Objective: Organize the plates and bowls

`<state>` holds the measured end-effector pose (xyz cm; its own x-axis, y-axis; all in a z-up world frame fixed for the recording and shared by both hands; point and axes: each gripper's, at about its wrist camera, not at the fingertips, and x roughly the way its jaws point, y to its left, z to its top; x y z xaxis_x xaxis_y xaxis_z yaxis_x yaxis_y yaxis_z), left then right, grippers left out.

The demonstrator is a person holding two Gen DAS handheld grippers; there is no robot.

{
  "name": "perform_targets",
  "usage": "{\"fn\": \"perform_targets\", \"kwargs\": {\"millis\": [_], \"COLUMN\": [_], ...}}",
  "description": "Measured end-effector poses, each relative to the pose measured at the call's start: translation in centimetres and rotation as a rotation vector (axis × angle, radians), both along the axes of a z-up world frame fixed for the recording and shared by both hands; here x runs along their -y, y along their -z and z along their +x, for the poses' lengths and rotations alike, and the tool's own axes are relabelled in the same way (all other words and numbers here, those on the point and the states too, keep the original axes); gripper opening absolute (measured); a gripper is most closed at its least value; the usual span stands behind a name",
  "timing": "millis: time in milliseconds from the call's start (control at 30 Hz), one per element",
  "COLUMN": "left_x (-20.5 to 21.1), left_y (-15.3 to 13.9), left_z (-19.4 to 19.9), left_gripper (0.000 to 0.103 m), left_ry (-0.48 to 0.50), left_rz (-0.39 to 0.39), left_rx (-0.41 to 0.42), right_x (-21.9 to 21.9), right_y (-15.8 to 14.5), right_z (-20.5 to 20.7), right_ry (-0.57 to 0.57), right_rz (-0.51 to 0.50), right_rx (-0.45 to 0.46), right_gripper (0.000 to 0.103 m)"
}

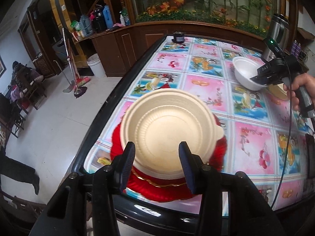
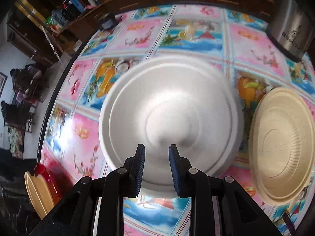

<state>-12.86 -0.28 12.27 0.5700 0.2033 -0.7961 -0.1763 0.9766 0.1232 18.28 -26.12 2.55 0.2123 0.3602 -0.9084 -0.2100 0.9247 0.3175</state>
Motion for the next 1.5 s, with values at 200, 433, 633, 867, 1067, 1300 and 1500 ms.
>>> {"fn": "perform_targets", "kwargs": {"millis": [200, 433, 633, 867, 1067, 1300, 1500], "left_x": [2.5, 6.5, 9.8, 12.9, 14.0, 14.5, 15.5], "left_y": [-0.2, -0.2, 1.1, 2.7, 4.4, 6.6, 7.6], "left_z": [1.1, 3.3, 5.4, 6.9, 7.7, 8.3, 8.1], "left_gripper": [0.045, 0.045, 0.045, 0.045, 0.045, 0.043, 0.020], "left_ry": [0.054, 0.170, 0.262, 0.322, 0.317, 0.320, 0.356], "left_rz": [-0.017, -0.057, -0.176, -0.275, -0.293, -0.330, -0.314], "left_rx": [0.008, 0.007, -0.051, -0.119, -0.177, -0.234, -0.264], "right_x": [0.3, 1.1, 5.8, 12.3, 12.2, 10.3, 9.5], "right_y": [0.0, 0.7, -3.5, -2.7, -1.0, -0.3, 1.7], "right_z": [-4.4, -14.8, -20.1, -19.8, -20.4, -19.8, -19.4], "right_ry": [-0.114, -0.329, -0.284, -0.036, -0.001, -0.041, -0.044], "right_rz": [0.015, 0.014, 0.102, 0.074, 0.127, 0.107, 0.110], "right_rx": [-0.048, -0.143, 0.005, 0.031, -0.019, -0.016, -0.068], "right_gripper": [0.027, 0.031, 0.031, 0.031, 0.030, 0.031, 0.016]}}
